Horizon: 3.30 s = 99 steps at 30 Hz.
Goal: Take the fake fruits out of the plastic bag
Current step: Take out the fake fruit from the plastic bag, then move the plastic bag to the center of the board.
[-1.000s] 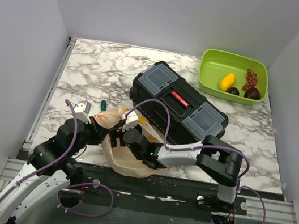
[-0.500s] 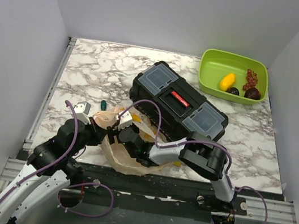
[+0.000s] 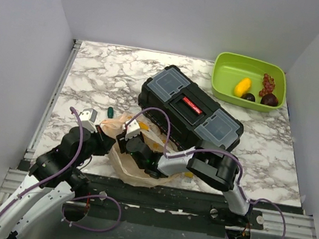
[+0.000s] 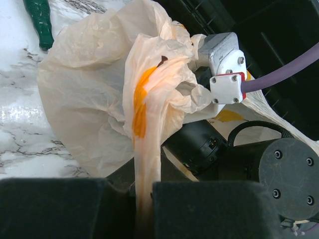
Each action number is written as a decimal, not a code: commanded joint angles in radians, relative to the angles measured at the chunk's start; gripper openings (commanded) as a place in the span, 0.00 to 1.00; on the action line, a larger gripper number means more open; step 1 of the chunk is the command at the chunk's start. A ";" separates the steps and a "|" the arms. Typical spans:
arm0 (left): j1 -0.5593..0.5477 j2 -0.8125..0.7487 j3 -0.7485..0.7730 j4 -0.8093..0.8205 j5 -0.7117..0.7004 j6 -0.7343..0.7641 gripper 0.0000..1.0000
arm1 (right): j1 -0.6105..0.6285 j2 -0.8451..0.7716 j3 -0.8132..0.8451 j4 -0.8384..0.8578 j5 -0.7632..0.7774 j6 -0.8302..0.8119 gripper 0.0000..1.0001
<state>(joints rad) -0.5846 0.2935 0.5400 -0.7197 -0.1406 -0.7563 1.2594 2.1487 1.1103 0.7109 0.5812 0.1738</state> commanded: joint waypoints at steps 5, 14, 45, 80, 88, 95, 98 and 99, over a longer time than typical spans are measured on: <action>-0.002 -0.002 -0.002 0.013 0.003 -0.007 0.00 | -0.005 -0.060 -0.038 0.026 -0.021 0.004 0.40; -0.002 -0.006 0.003 0.006 -0.008 -0.011 0.00 | -0.005 -0.182 -0.106 -0.020 -0.083 0.064 0.25; -0.002 0.033 0.044 0.026 -0.052 0.027 0.00 | -0.005 -0.606 -0.209 -0.236 -0.342 0.202 0.07; 0.174 0.465 0.284 0.228 -0.337 0.363 0.00 | -0.010 -0.982 -0.263 -0.366 -0.005 0.041 0.04; 0.239 0.453 0.272 0.270 -0.480 0.380 0.00 | -0.015 -1.028 -0.277 -0.386 0.049 0.019 0.04; 0.247 0.483 0.291 0.290 -0.547 0.349 0.19 | -0.025 -1.024 -0.276 -0.388 0.071 0.027 0.04; 0.247 0.496 0.287 0.294 -0.516 0.344 0.67 | -0.040 -1.006 -0.243 -0.431 0.094 0.042 0.02; 0.247 0.493 0.286 0.297 -0.513 0.344 0.75 | -0.049 -1.001 -0.229 -0.449 0.098 0.046 0.01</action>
<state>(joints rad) -0.3431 0.7788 0.8059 -0.4477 -0.6407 -0.4019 1.2331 1.1313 0.8478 0.3325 0.6216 0.2089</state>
